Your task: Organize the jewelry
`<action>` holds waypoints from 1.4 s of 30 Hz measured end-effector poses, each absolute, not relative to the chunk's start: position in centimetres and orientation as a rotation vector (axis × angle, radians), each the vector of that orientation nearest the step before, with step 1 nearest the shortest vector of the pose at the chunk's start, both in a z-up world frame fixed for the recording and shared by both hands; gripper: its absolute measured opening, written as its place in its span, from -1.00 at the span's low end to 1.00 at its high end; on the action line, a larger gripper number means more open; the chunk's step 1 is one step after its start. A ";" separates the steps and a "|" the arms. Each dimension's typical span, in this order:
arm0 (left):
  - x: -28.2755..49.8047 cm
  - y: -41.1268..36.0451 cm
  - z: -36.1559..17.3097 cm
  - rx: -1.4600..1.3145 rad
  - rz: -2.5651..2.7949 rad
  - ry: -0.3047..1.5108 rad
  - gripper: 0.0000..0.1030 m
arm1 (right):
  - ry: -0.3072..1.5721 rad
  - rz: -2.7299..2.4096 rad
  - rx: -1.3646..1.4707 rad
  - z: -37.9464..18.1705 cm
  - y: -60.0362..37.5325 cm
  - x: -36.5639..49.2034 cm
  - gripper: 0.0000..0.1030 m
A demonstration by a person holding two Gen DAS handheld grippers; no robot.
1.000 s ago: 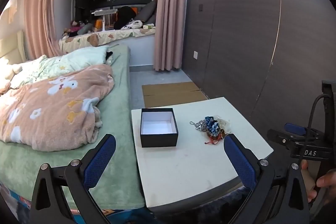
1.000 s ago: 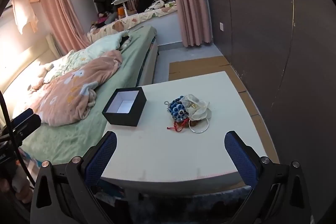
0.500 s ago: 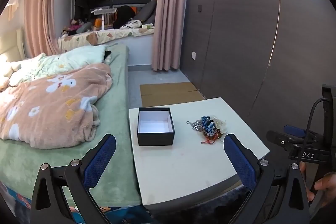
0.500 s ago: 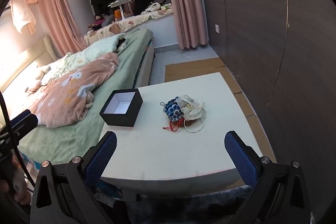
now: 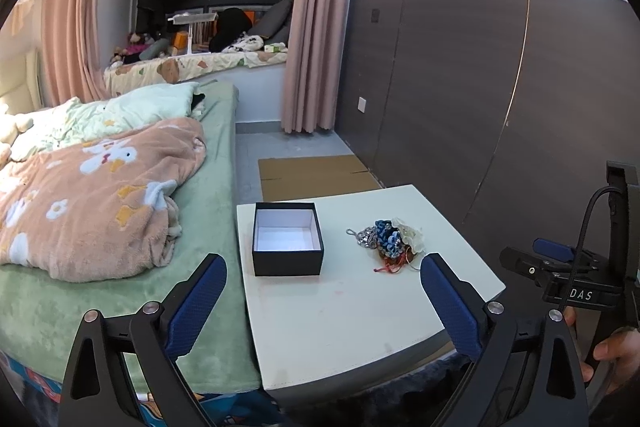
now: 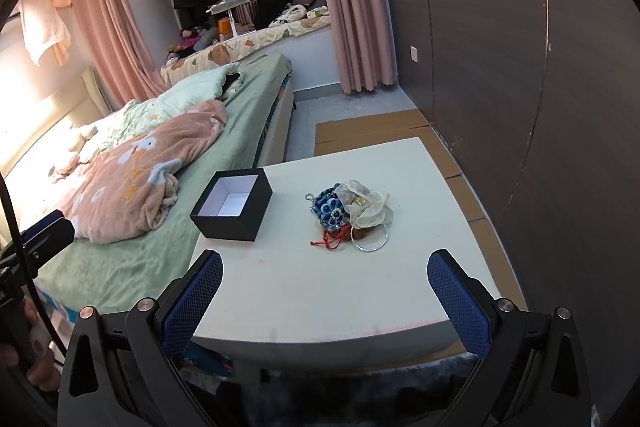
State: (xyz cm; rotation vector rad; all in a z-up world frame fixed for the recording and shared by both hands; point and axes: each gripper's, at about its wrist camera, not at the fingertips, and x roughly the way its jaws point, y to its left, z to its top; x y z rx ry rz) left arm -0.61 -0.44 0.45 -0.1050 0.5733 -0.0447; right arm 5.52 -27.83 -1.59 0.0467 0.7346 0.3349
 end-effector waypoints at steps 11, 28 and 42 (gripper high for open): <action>-0.7 -0.5 0.4 -0.099 -0.023 0.555 0.90 | 0.734 0.332 0.047 -1.5 -28.0 5.6 1.00; -1.3 -1.0 1.0 -0.091 -0.031 0.555 0.90 | 0.729 0.339 0.059 -1.3 -28.1 5.5 1.00; -1.3 -1.7 1.5 -0.078 -0.043 0.548 0.90 | 0.721 0.350 0.081 -1.3 -28.6 5.2 1.00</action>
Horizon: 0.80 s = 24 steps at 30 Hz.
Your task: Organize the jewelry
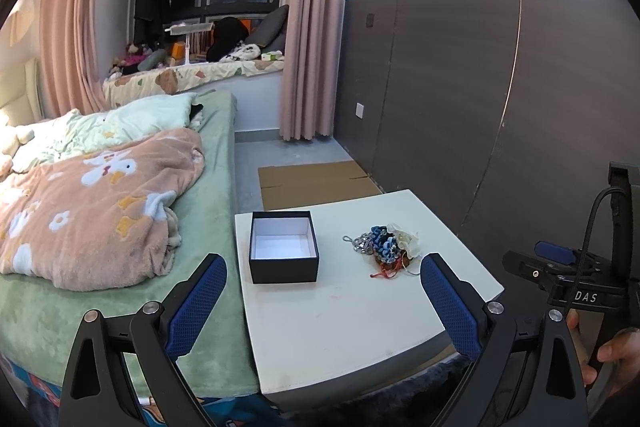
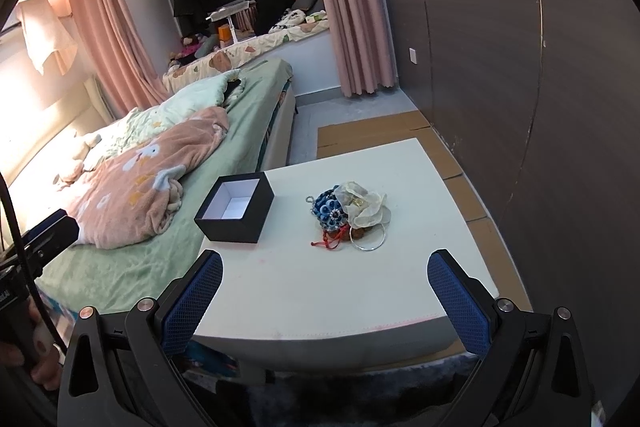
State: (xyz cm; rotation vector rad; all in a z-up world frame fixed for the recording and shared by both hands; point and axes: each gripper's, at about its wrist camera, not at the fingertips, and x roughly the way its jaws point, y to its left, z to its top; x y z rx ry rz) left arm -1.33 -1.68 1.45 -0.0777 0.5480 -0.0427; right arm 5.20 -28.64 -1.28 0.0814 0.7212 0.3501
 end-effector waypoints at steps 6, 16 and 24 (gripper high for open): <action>-1.5 -1.8 1.6 -0.088 -0.044 0.539 0.90 | 0.730 0.364 0.076 -1.3 -28.8 5.3 1.00; 0.4 -2.4 1.0 -0.096 -0.062 0.558 0.90 | 0.736 0.370 0.099 -1.5 -29.0 5.6 1.00; 3.6 -3.1 -0.6 -0.109 -0.095 0.591 0.90 | 0.789 0.355 0.143 -3.3 -30.6 8.8 0.98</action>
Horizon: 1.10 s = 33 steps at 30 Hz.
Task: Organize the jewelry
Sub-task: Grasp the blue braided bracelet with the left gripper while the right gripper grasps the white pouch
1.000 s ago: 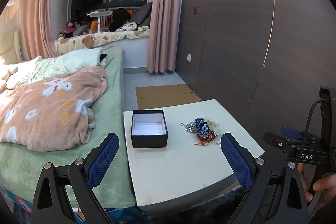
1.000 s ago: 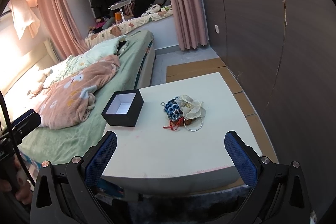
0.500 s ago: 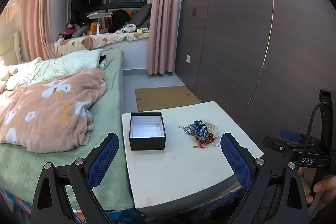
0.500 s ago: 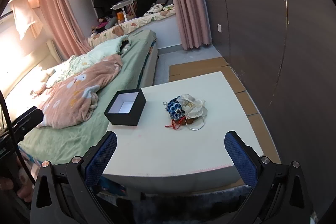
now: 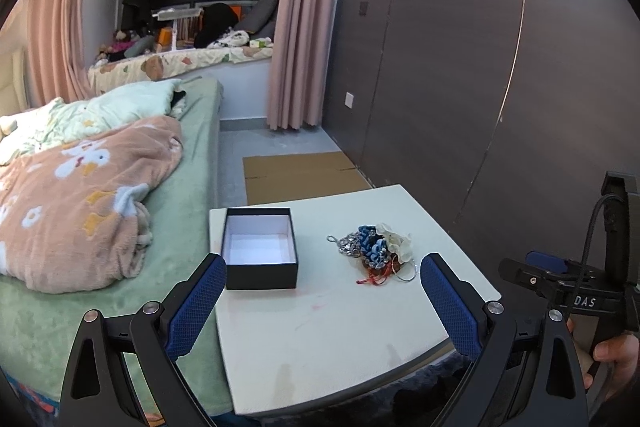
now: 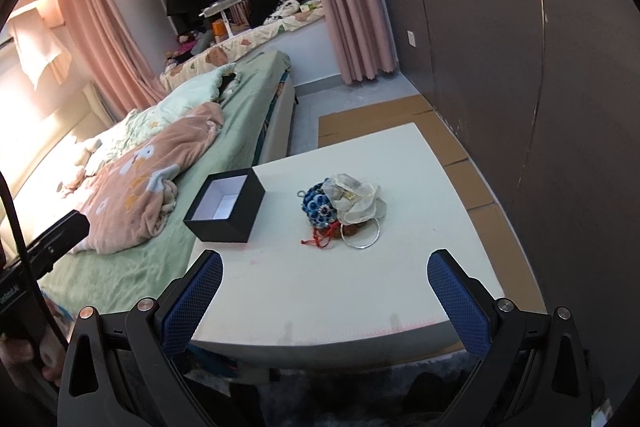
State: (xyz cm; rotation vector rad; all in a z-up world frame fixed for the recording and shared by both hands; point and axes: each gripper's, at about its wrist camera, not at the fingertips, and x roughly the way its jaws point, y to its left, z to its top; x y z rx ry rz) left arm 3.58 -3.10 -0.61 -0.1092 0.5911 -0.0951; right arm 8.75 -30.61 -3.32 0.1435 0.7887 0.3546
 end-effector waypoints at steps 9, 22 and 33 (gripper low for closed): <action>8.1 -4.3 -3.1 -0.133 -0.176 0.647 0.75 | 0.880 0.358 0.225 -6.7 -32.1 13.2 0.65; 14.9 -4.9 -6.6 -0.197 -0.260 0.741 0.30 | 1.028 0.374 0.392 -11.5 -31.7 20.6 0.39; 21.9 -6.2 -9.2 -0.215 -0.333 0.859 0.02 | 1.148 0.326 0.622 -16.1 -32.2 26.8 0.26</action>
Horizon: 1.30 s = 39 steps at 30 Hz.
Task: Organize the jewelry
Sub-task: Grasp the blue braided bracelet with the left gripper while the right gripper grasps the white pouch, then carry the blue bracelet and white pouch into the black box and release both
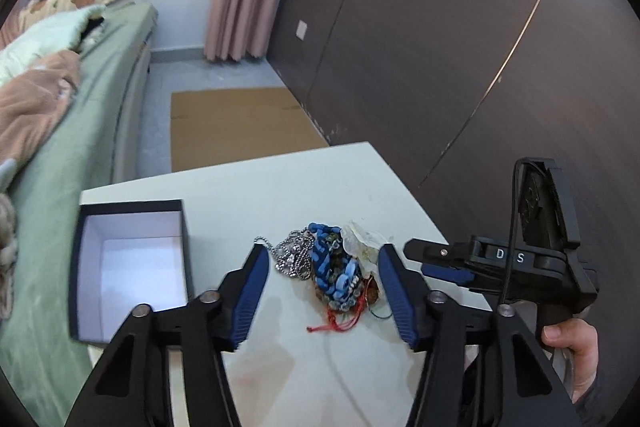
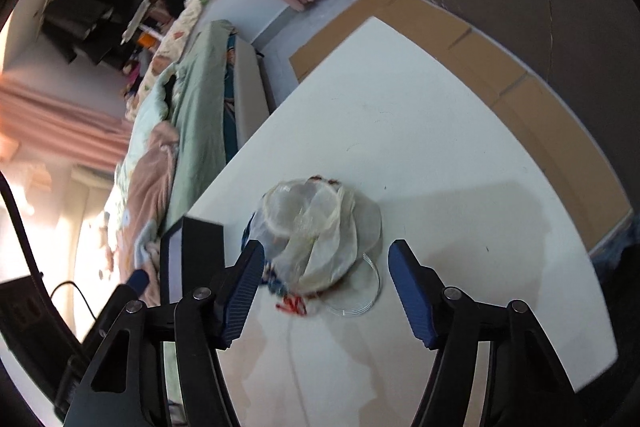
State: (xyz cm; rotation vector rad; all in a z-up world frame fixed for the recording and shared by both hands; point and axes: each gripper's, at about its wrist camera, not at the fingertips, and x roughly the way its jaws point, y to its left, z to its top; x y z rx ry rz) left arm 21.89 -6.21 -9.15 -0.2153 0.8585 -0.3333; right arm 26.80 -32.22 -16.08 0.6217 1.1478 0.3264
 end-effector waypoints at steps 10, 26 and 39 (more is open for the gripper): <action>24.6 -7.0 -12.0 -0.299 -0.406 0.919 -0.16 | 1.224 0.299 0.623 -18.7 -30.7 29.0 -0.86; 25.2 -8.3 -14.7 -0.191 -0.370 0.924 -0.25 | 0.921 0.366 0.718 -12.7 -32.6 27.2 -0.94; 26.1 -7.7 -16.0 -0.248 -0.368 0.964 -0.75 | 0.879 0.422 0.723 -12.1 -31.3 27.1 -0.94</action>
